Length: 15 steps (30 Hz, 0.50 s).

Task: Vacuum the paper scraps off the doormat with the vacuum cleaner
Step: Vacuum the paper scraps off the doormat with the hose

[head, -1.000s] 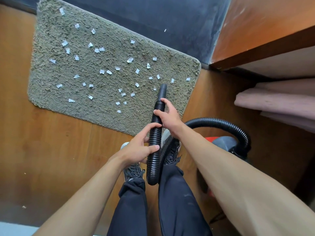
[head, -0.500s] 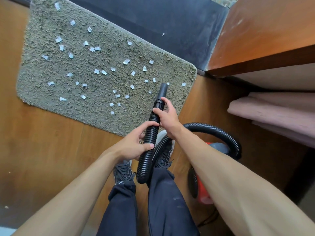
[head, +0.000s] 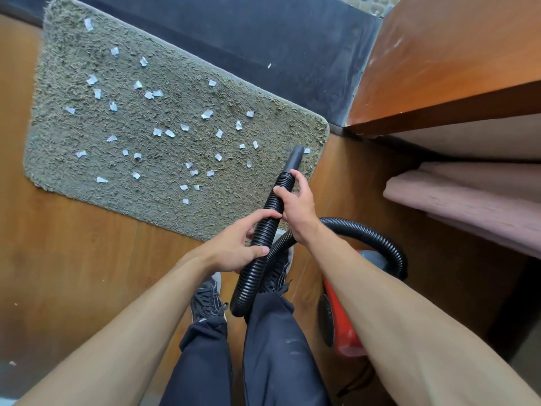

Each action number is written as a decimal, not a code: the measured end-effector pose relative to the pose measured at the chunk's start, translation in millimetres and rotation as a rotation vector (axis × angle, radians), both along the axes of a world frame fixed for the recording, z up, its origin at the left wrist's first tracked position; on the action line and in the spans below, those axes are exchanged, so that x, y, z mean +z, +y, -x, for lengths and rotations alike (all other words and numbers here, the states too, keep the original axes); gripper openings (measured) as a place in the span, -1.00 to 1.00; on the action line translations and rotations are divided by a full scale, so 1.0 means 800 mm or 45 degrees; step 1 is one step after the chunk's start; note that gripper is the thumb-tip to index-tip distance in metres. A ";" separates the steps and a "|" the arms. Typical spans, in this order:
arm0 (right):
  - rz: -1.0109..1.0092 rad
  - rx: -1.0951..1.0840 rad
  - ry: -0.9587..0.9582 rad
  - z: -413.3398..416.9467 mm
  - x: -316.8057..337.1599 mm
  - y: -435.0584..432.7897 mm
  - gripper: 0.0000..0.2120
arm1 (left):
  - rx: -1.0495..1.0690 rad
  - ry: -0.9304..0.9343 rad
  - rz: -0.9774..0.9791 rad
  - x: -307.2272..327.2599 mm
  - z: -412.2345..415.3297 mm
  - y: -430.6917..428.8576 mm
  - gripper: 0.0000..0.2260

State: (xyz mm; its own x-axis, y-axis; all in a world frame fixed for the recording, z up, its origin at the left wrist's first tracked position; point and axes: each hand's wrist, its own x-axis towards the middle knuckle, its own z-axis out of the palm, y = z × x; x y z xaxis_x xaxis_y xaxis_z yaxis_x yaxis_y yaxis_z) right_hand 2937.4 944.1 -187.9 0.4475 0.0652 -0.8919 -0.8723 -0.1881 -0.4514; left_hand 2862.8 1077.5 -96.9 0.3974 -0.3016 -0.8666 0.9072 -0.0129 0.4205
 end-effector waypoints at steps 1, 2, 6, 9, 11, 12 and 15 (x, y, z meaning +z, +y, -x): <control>0.010 -0.007 -0.004 -0.001 -0.001 -0.005 -0.50 | -0.022 -0.001 0.001 -0.001 -0.004 -0.003 -0.46; 0.017 -0.021 -0.007 -0.003 0.000 -0.009 -0.50 | -0.042 0.001 0.007 -0.002 -0.009 -0.006 -0.46; 0.034 -0.080 0.014 -0.010 0.002 -0.022 -0.51 | -0.136 -0.012 0.004 -0.003 -0.022 -0.015 -0.44; 0.038 -0.087 0.039 -0.013 0.005 -0.025 -0.51 | -0.180 -0.019 -0.002 0.000 -0.027 -0.017 -0.44; 0.040 -0.077 0.050 -0.012 0.006 -0.025 -0.51 | -0.190 -0.011 0.006 0.003 -0.028 -0.015 -0.44; 0.042 -0.069 0.052 -0.011 0.007 -0.023 -0.51 | -0.193 -0.010 0.013 0.005 -0.028 -0.013 -0.44; 0.068 -0.037 0.023 -0.002 0.006 -0.012 -0.51 | -0.178 -0.001 0.027 0.010 -0.021 -0.001 -0.44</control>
State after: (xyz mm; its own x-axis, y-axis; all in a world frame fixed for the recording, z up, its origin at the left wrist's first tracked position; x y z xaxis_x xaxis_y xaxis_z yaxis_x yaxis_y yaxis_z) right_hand 2939.4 934.4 -182.8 0.4322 0.0046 -0.9018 -0.8857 -0.1860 -0.4255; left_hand 2879.8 1076.4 -89.1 0.3507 -0.3723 -0.8593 0.8968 -0.1306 0.4227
